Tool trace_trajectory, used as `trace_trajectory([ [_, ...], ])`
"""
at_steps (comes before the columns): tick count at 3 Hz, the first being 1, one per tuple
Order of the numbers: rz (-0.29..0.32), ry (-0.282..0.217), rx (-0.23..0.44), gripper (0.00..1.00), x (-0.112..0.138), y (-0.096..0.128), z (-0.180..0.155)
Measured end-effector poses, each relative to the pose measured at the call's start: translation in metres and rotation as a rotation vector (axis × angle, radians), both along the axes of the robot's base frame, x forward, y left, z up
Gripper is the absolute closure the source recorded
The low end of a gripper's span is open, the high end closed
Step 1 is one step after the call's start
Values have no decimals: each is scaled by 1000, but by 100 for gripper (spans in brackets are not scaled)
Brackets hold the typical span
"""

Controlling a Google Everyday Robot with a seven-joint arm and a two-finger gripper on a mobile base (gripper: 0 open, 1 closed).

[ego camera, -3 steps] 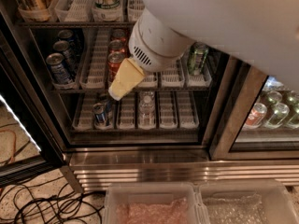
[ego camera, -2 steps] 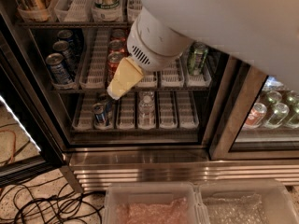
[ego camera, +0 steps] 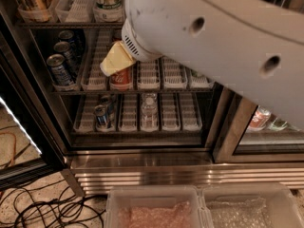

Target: Pick 7up can from top shelf of fridge

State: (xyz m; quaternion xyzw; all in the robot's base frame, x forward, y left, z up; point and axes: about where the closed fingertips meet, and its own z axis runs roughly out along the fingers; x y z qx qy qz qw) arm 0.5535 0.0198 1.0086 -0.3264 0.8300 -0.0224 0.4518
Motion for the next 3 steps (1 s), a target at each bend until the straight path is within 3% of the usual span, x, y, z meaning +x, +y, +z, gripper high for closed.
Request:
trace_trajectory([
  [1,-68,-90,70,0,27,0,14],
  [2,-131,-83,159,0,58,-7,23],
  [3,-130,-92,178,0,60,-5,34],
])
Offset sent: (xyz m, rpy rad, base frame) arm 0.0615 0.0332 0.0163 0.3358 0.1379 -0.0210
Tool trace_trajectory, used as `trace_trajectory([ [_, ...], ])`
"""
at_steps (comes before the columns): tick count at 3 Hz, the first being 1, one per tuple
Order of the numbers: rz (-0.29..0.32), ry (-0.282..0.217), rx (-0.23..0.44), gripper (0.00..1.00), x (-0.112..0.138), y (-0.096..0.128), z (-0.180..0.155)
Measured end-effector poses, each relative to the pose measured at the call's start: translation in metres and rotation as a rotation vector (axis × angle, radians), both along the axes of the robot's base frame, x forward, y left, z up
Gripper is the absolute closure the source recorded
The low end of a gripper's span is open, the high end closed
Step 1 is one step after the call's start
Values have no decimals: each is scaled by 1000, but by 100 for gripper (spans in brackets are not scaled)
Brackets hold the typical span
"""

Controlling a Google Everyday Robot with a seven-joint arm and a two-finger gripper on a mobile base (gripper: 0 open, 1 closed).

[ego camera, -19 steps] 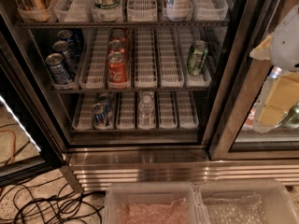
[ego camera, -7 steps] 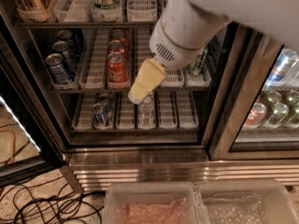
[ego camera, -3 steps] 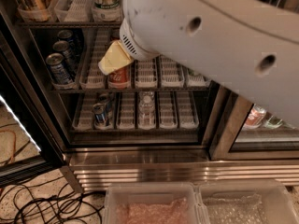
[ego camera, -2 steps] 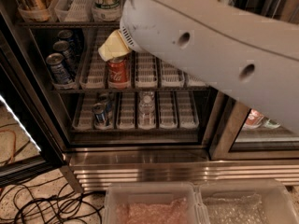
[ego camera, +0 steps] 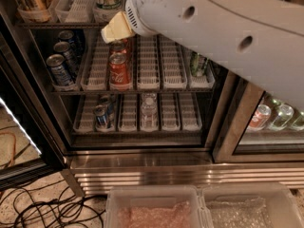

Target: Pick 7up can from top shelf of fridge

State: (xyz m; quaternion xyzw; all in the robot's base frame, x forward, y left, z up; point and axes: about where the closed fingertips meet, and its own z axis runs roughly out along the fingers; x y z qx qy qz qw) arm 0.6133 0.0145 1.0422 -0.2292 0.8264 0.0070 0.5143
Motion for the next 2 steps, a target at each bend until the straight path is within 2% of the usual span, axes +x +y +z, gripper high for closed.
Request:
trace_trajectory([
  [1,-13,-40,23,0,6,5,-2],
  [2,-22,-108,78,0,30,26,0],
])
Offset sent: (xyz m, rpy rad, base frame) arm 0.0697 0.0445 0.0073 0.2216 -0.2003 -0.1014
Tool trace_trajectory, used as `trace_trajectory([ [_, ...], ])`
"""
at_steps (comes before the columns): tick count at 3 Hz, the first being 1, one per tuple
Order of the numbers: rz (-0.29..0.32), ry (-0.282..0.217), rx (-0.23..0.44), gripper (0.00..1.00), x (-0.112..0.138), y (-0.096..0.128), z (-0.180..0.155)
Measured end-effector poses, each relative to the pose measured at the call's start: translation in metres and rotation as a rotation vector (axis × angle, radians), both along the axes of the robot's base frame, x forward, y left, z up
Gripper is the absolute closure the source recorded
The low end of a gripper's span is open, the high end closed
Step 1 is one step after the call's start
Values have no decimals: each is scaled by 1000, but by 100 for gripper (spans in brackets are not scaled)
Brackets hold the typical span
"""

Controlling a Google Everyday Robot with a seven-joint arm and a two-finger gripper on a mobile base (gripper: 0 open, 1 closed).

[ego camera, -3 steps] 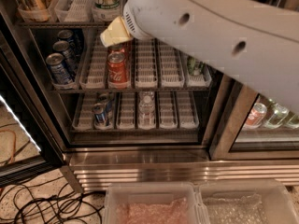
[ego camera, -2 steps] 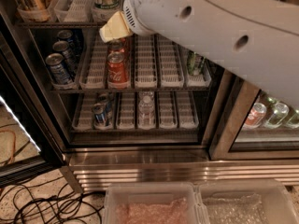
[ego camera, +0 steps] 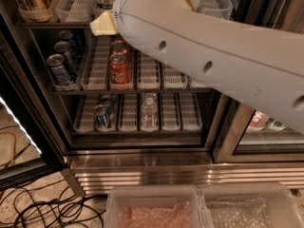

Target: Pick 7up can from top shelf of fridge

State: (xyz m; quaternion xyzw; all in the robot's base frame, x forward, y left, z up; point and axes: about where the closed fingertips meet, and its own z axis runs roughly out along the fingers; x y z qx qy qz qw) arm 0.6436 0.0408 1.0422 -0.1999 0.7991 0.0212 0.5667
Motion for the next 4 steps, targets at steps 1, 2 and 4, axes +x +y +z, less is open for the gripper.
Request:
trace_trajectory([
  [1,-35,-41,62,0,20,11,5],
  [2,-62,-69,111,13,34,17,10],
  [4,-78,-132,156,13,44,29,32],
])
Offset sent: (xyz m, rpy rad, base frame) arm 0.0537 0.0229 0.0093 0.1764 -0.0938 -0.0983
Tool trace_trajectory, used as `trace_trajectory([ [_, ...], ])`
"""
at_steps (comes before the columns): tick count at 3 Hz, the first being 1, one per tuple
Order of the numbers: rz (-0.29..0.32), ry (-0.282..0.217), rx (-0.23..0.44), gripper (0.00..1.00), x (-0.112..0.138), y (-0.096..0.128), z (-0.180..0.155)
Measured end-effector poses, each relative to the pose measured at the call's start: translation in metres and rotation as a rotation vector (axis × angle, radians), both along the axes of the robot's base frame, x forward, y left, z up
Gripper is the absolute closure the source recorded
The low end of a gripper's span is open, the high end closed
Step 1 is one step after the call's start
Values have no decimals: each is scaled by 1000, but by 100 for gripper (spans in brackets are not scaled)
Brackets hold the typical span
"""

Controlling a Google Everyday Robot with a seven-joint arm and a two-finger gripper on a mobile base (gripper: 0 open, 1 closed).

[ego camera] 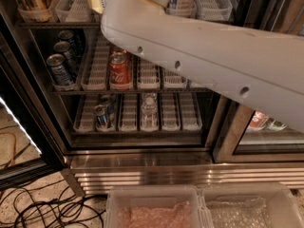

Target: Pick 7up can from top shelf of fridge

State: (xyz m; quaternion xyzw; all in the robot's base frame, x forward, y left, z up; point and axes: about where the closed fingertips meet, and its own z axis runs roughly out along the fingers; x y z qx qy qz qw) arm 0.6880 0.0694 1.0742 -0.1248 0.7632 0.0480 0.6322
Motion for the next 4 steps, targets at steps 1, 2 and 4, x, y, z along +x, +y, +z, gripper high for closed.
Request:
trace_trajectory([
  [1,-1,-5,-4,14,6,2,-1],
  [2,-15,-7,-22,13,17,-1,-4],
  [4,-44,-46,-51,14,42,-3,1],
])
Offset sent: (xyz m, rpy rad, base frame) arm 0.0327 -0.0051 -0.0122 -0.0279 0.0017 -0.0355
